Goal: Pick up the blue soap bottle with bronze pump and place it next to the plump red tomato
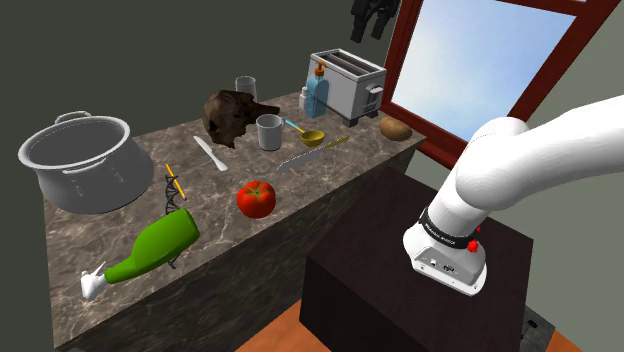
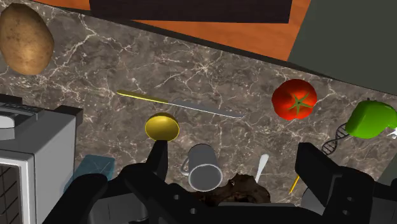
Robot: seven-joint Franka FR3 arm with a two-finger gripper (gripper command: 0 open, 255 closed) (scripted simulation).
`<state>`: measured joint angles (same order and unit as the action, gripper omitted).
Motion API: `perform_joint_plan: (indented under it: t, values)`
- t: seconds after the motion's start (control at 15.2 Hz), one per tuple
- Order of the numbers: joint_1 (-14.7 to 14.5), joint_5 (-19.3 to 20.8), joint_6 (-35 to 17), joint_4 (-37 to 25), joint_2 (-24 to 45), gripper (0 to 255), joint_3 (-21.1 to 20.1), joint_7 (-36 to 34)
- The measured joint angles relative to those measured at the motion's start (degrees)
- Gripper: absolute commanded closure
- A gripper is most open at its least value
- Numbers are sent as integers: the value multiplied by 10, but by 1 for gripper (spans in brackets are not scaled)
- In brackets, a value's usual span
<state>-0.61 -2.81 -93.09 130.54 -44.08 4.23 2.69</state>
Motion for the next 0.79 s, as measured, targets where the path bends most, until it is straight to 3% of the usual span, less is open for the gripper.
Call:
perform_joint_plan:
  t: [0.26,0.79]
  values:
    - [1,9,-23,1,24,0,16,23]
    - [4,30,-114,-36,157,0,87,121]
